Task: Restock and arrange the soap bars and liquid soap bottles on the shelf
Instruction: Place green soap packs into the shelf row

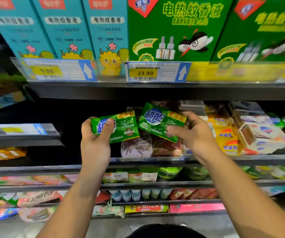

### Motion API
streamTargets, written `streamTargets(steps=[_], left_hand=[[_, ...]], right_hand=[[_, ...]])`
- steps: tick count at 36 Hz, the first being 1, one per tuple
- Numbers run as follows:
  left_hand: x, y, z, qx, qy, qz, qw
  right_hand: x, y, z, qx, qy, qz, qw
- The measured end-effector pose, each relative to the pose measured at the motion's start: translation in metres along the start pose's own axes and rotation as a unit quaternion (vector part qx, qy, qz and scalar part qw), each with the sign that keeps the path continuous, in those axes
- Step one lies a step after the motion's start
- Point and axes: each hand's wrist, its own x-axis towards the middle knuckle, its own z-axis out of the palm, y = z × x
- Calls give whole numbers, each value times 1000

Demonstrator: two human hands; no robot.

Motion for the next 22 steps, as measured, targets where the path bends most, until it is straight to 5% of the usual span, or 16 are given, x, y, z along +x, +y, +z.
streamTargets(steps=[12, 22], left_hand=[[-43, 22, 92, -32, -132, -18, 991], [-104, 38, 235, -80, -197, -171, 962]], right_hand=[[-49, -15, -102, 58, 151, -26, 987], [-65, -33, -242, 122, 277, -49, 952]])
